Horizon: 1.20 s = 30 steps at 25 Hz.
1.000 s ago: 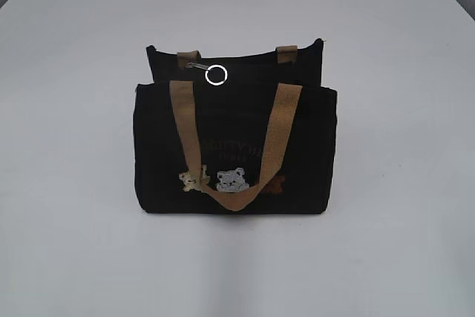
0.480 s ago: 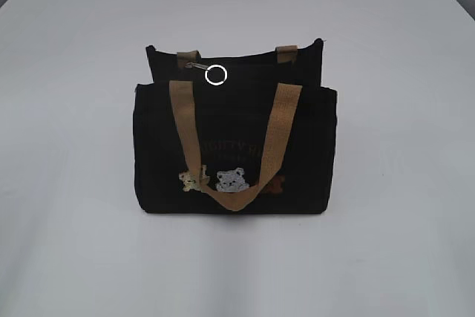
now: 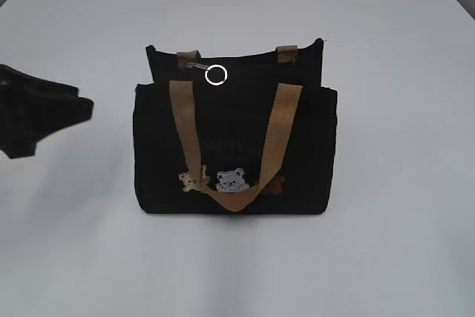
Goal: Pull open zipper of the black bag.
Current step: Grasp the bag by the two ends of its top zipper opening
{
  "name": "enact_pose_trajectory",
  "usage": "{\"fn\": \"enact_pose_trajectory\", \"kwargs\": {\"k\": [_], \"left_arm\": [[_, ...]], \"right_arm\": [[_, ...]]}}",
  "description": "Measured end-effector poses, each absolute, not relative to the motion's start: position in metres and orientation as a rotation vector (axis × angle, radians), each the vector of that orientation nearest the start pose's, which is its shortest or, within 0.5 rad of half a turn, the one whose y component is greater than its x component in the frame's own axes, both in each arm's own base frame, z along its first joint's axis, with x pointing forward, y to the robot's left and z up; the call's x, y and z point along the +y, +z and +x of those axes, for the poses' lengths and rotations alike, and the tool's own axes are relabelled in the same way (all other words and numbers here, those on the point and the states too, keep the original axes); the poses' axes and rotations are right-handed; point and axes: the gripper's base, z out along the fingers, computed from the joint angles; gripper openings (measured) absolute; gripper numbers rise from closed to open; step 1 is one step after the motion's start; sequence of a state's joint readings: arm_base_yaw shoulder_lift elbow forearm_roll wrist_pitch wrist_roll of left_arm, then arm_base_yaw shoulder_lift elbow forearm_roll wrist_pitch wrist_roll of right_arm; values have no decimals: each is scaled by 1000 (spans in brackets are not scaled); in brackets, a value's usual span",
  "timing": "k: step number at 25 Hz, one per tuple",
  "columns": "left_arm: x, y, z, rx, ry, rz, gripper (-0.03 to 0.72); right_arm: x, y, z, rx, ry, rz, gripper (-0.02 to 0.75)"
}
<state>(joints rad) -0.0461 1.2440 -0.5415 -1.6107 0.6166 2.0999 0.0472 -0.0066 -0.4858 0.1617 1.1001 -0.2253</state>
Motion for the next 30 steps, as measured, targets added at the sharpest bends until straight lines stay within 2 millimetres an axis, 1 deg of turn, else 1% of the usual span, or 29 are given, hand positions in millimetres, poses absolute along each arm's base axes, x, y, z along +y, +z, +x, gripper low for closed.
{"fn": "enact_pose_trajectory", "kwargs": {"k": [3, 7, 11, 14, 16, 17, 18, 19, 20, 21, 22, 25, 26, 30], "left_arm": [[-71, 205, 237, 1856, -498, 966, 329], [-79, 183, 243, 1803, -498, 1120, 401], [-96, 178, 250, 1761, -489, 1228, 422], [-106, 178, 267, 1750, -460, 1261, 424], [-113, 179, 277, 1730, -451, 1278, 414], [-116, 181, 283, 1723, -445, 1280, 388], [-120, 183, 287, 1715, -437, 1285, 347], [-123, 183, 289, 1709, -437, 1291, 272], [-125, 184, 291, 1703, -437, 1295, 182], [-126, 185, 291, 1699, -437, 1298, 111], [-128, 185, 291, 1694, -439, 1301, 67], [-128, 186, 291, 1688, -445, 1304, 67], [-128, 186, 291, 1688, -447, 1303, 67], [-129, 186, 291, 1688, -450, 1302, 67]], "right_arm": [[13, 271, -7, 2060, 87, -293, 292], [13, 271, -7, 2060, 87, -293, 292], [13, 271, -7, 2060, 94, -294, 292], [14, 271, -7, 2057, 107, -299, 292], [16, 272, -8, 2051, 122, -322, 292], [18, 272, -7, 2049, 130, -347, 292], [20, 273, -6, 2049, 143, -385, 292], [23, 276, -1, 2052, 164, -425, 292], [26, 281, 6, 2041, 176, -477, 292], [30, 286, 15, 2015, 203, -523, 292], [34, 291, 25, 1987, 249, -548, 292], [46, 303, 72, 1923, 369, -581, 292], [49, 303, 91, 1931, 416, -575, 292], [64, 296, 173, 1953, 513, -723, 292]]}}
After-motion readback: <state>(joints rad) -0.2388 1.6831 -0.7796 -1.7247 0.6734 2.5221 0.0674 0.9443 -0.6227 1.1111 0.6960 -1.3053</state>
